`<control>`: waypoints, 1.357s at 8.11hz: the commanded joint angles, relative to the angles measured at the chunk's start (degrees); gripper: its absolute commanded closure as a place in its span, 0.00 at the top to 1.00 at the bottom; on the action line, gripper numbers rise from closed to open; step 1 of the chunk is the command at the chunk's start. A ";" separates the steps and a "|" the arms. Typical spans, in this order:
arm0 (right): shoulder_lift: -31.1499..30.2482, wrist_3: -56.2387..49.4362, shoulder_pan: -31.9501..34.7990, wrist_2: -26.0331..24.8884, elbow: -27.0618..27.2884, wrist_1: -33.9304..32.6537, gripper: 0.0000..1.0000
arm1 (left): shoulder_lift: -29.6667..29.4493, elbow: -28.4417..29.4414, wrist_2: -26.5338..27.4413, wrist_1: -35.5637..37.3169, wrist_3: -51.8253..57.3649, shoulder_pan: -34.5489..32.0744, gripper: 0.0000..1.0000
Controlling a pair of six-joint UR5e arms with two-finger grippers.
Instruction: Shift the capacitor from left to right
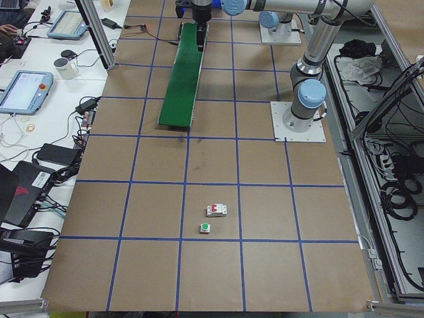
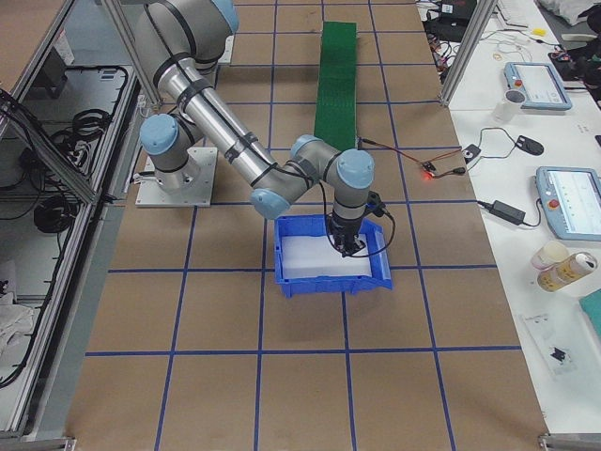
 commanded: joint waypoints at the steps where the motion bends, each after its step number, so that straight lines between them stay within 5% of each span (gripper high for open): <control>1: 1.20 -2.09 -0.51 -0.17 0.34 -0.99 1.00 | 0.05 -0.03 0.02 -0.02 -0.01 0.00 1.00; 3: -4.05 -1.66 0.19 0.61 0.34 3.82 1.00 | 0.05 -0.03 0.02 0.06 0.34 0.00 1.00; 4: -8.17 -0.61 1.24 5.58 0.34 7.86 1.00 | 0.05 -0.03 -0.06 0.06 0.34 0.00 1.00; 6: -15.47 11.19 6.75 8.44 -0.19 17.69 1.00 | 0.14 -0.03 -0.06 0.06 0.34 0.00 1.00; 8: -23.12 25.16 18.15 7.57 -0.45 24.13 1.00 | 0.22 -0.03 -0.06 0.06 0.43 0.00 1.00; 11: -24.65 45.72 33.80 7.74 -5.09 34.68 1.00 | 0.31 0.15 0.11 -0.02 0.17 0.00 1.00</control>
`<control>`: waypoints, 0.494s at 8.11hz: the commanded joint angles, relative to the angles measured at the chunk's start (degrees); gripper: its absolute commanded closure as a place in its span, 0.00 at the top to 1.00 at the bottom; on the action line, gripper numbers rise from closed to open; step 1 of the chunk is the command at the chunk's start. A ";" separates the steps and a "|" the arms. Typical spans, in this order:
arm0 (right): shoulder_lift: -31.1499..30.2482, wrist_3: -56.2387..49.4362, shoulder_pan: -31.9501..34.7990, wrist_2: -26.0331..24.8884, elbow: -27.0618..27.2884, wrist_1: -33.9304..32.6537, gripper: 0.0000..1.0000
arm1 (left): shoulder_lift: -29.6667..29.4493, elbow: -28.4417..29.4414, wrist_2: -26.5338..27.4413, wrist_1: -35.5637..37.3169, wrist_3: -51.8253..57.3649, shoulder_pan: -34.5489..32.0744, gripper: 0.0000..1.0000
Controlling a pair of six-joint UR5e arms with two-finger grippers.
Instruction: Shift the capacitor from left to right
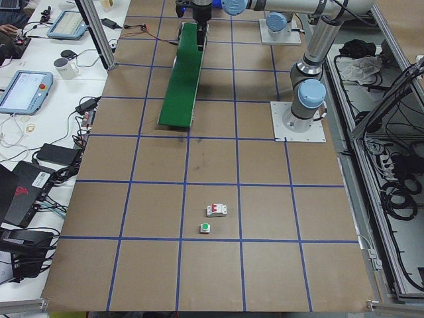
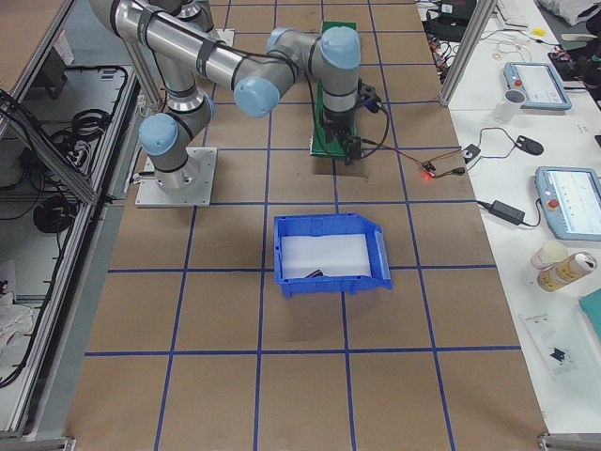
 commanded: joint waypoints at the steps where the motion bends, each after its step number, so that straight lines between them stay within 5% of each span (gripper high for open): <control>1: -0.83 23.70 15.14 -0.60 -3.30 5.58 1.00 | 0.40 0.60 0.51 -0.09 -0.20 0.00 1.00; 4: -0.39 29.68 17.30 -0.17 -3.21 5.76 1.00 | 0.41 0.34 0.25 -0.09 -0.29 0.00 1.00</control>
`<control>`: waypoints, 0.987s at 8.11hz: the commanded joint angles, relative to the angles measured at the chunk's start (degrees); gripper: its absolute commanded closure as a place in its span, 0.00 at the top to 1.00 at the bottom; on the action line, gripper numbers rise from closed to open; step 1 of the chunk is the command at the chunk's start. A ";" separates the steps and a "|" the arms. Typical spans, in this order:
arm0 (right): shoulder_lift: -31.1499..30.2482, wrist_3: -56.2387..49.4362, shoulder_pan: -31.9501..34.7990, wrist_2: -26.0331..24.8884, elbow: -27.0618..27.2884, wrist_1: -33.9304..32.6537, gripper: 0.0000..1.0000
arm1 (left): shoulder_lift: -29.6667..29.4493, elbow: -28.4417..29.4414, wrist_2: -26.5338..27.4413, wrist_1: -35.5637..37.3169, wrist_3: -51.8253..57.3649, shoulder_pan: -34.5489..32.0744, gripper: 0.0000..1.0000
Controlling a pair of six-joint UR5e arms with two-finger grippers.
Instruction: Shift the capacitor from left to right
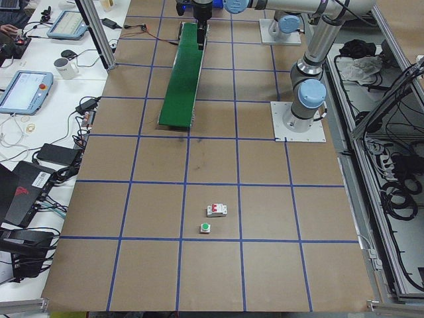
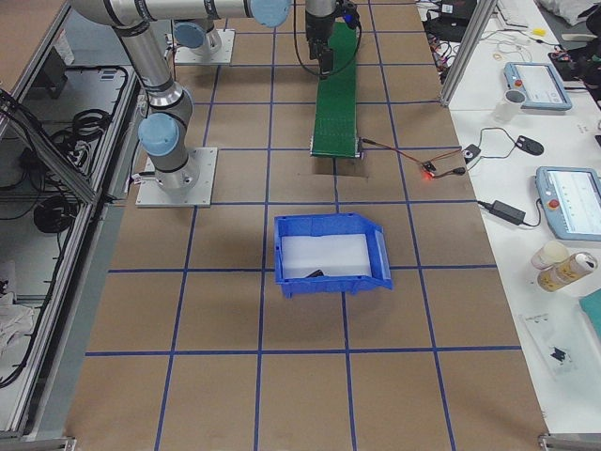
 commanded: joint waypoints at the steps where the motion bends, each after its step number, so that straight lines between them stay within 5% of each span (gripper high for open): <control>1: 0.27 2.87 1.25 0.62 0.24 0.10 1.00 | -0.05 -0.22 -0.26 0.03 -0.06 0.00 1.00; 8: 0.09 2.78 1.16 -0.26 0.24 0.10 1.00 | 0.04 -0.39 -0.26 -0.06 -0.23 0.00 1.00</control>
